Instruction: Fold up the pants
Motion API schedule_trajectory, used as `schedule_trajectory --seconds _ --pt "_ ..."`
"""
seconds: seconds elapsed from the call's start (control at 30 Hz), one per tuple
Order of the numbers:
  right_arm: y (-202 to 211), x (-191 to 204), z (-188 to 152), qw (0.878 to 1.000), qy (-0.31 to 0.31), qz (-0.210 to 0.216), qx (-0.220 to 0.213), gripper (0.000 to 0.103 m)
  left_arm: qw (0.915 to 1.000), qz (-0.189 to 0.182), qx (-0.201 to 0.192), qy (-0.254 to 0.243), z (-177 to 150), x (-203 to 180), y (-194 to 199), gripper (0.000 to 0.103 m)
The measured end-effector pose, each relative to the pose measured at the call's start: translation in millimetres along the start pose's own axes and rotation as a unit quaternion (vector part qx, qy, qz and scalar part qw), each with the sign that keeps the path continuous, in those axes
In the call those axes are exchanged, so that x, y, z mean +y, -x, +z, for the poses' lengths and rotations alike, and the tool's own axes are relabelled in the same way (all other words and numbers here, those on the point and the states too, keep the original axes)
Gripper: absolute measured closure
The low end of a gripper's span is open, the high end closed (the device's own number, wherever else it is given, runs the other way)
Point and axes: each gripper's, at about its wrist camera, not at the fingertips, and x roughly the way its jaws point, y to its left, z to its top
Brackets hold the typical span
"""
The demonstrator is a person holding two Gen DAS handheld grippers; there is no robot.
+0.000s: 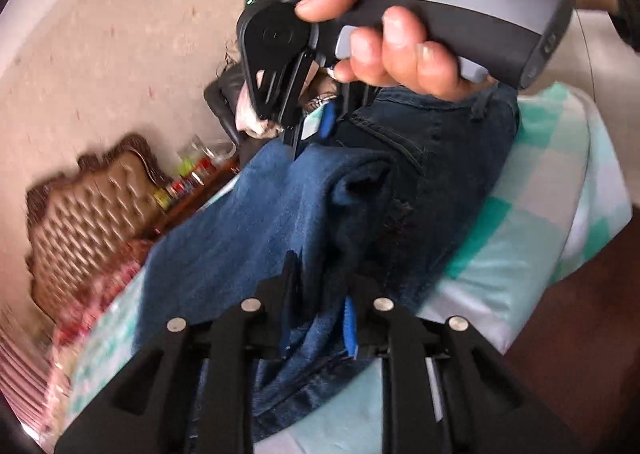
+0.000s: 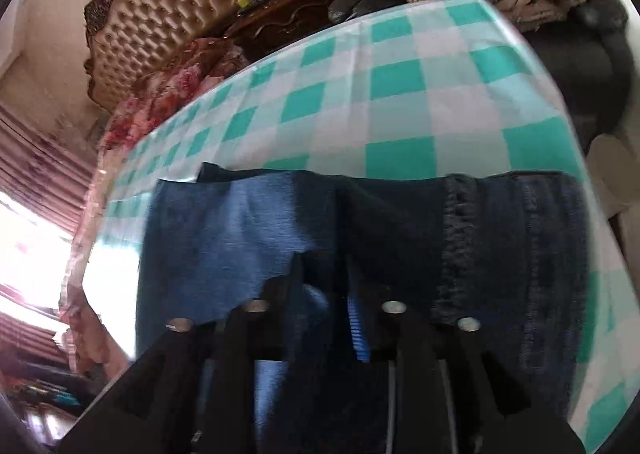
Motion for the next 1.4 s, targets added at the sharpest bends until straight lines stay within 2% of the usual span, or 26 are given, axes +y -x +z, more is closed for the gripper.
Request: schedule_trajectory --seconds 0.2,0.37,0.43,0.6,0.87,1.0,1.2,1.4 --pt "-3 13 -7 0.996 0.048 -0.066 -0.021 0.065 0.9987 0.031 -0.015 -0.037 -1 -12 1 0.078" --pt "-7 24 -12 0.989 0.085 -0.120 -0.032 0.066 0.9988 0.027 -0.013 -0.040 -5 -17 2 0.085" --pt "-8 27 -13 0.986 0.098 -0.132 -0.035 0.071 0.9988 0.027 -0.012 -0.038 -6 -17 1 0.086" --pt "-9 33 -14 0.984 0.118 -0.129 -0.035 0.087 0.9988 0.028 -0.012 -0.038 -8 -20 10 0.086" --pt "-3 37 -19 0.982 0.122 -0.134 -0.048 0.093 0.9987 0.029 -0.013 -0.041 -7 -20 13 0.087" --pt "5 38 -20 0.983 0.120 -0.125 -0.058 0.096 0.9986 0.031 -0.017 -0.038 -2 -15 16 0.092" --pt "40 37 -9 0.984 0.116 -0.110 -0.084 0.098 0.9976 0.032 -0.050 -0.036 25 -2 31 0.093" --pt "78 8 8 0.984 0.104 -0.108 -0.099 0.101 0.9943 0.017 -0.082 -0.066 59 -16 33 0.093"
